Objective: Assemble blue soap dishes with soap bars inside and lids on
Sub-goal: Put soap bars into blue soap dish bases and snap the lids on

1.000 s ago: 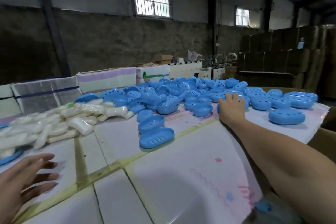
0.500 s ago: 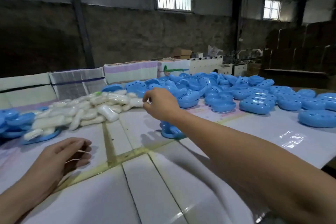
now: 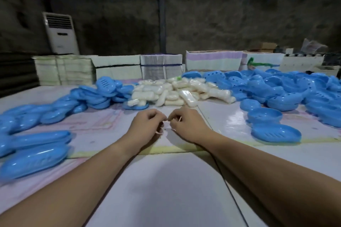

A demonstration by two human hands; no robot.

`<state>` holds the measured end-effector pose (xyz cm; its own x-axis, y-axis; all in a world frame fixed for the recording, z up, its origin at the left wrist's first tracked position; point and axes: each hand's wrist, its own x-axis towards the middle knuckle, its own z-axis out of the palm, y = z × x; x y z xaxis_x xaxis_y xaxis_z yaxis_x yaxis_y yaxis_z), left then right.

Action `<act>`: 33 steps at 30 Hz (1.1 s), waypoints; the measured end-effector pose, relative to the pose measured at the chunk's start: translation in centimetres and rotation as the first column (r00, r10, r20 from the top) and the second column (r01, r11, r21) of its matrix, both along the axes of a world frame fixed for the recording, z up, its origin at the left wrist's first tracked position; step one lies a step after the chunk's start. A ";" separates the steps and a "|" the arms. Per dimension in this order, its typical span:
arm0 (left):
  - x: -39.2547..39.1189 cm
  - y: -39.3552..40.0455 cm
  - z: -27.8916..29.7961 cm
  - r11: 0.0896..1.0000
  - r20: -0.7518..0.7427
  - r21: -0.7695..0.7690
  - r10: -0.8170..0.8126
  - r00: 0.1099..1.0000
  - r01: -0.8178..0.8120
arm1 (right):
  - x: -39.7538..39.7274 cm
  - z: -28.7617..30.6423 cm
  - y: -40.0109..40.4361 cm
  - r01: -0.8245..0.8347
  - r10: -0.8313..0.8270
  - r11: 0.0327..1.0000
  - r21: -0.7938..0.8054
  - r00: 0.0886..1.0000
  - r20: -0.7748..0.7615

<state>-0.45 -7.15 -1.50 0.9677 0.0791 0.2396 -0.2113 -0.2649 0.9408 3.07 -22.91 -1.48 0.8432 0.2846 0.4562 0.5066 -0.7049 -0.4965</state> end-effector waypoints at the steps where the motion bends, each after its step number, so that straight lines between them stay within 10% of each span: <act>1: 0.2 0.5 0.0 0.999 0.007 0.044 0.018 1.000 -0.018 | -0.1 -0.1 0.1 -0.036 0.037 0.997 -0.061 0.999 0.012; 9: 1.1 5.1 1.4 0.817 0.095 0.515 0.248 0.964 -0.261 | -0.6 -0.2 0.5 -0.156 0.196 0.951 -0.267 0.972 0.131; 14: 0.4 9.6 3.8 0.411 -0.048 0.896 0.465 0.884 -0.168 | -1.0 -0.5 0.8 -0.201 0.259 0.931 -0.306 0.952 0.163; 22: -2.5 16.7 8.8 0.183 -0.314 0.948 0.660 0.683 0.258 | -1.5 -0.6 1.5 -0.269 0.330 0.906 -0.326 0.933 0.147; 26: -3.4 18.3 9.0 0.179 -0.426 0.887 0.670 0.608 0.425 | -1.5 -0.7 1.7 -0.294 0.359 0.889 -0.351 0.924 0.135; 33: -3.4 18.5 7.9 0.200 -0.316 0.949 0.565 0.762 0.245 | -1.6 -0.6 1.6 -0.306 0.359 0.897 -0.320 0.925 0.120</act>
